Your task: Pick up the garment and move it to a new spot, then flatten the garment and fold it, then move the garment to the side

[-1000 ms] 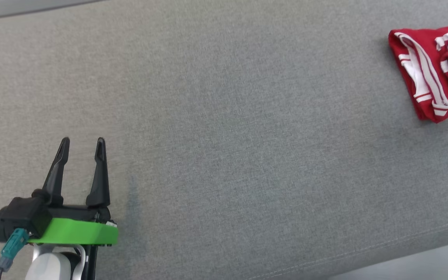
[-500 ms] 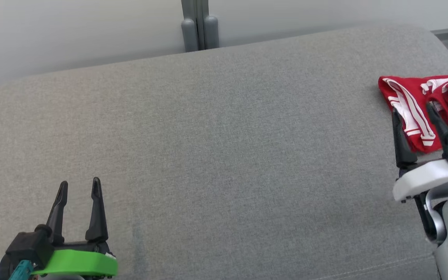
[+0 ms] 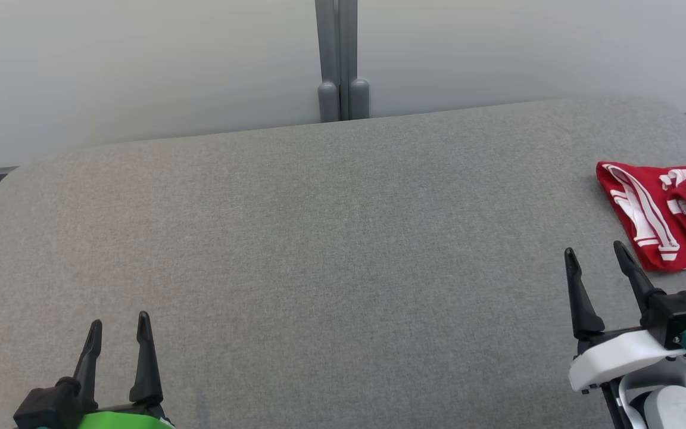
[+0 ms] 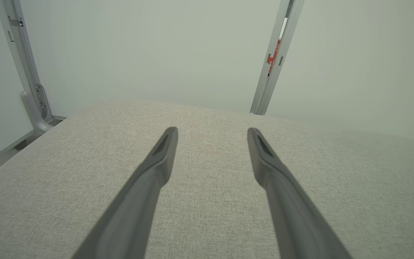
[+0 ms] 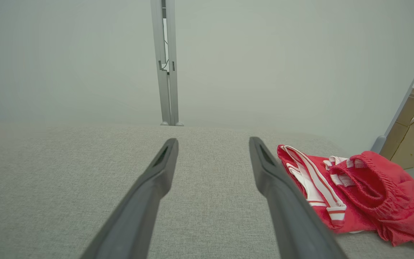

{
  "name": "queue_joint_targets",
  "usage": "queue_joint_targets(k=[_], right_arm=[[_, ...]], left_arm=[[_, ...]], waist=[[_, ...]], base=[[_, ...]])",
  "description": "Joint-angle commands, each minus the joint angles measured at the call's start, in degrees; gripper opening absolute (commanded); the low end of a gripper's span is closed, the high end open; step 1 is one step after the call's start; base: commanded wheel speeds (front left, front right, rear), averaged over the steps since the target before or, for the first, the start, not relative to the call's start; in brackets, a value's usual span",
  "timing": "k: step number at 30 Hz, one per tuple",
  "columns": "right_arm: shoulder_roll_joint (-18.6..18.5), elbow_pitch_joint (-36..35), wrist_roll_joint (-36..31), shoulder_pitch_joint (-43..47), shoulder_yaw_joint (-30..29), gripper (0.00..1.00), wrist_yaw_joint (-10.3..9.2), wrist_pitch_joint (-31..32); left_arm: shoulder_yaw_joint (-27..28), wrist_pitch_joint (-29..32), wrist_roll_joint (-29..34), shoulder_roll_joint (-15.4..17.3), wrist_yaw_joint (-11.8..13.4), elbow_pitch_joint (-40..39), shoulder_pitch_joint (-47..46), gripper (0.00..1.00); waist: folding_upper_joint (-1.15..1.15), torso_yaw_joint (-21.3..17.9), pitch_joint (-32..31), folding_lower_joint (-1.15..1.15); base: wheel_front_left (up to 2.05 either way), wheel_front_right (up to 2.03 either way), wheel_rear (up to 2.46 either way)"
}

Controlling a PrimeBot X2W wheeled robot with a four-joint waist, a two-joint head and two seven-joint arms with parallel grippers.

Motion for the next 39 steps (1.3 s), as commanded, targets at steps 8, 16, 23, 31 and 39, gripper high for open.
queue_joint_targets(k=[8, 16, 23, 31, 39], right_arm=[[1.05, 0.41, -0.63, 1.43, 0.25, 1.00, -0.12, -0.03], [1.30, 0.08, -1.03, 1.89, 0.23, 1.00, -0.12, -0.13], [1.82, 0.40, -0.96, 2.13, 0.41, 1.00, -0.12, -0.58], [2.34, 1.52, -0.86, 1.78, 0.63, 0.00, 0.01, -0.48], [2.96, 4.24, 3.68, 2.34, 0.28, 0.00, 0.01, 0.64]], left_arm=[[1.14, -0.26, 1.30, -1.07, -0.93, 0.75, 1.41, 1.00], [1.93, -0.27, 1.80, -1.51, -1.71, 0.75, 1.07, 1.00], [2.45, -0.27, 2.43, -1.61, -2.30, 0.62, 0.91, 1.00], [2.79, 0.14, 2.20, -1.98, -2.52, 0.89, 0.74, 0.00], [2.73, 1.54, -1.65, -2.83, -2.59, 3.65, 0.39, 0.00]], waist=[[0.00, 0.29, -0.87, 0.00], [0.00, 0.24, -0.43, 0.00], [0.00, 0.40, -0.02, 0.00], [0.00, 0.41, 0.25, 0.00], [0.00, 0.44, 0.28, 0.00]], base=[[0.00, 0.00, 0.00], [0.00, 0.00, 0.00], [0.00, 0.00, 0.00], [0.00, 0.00, 0.00], [0.00, 0.00, 0.00]])
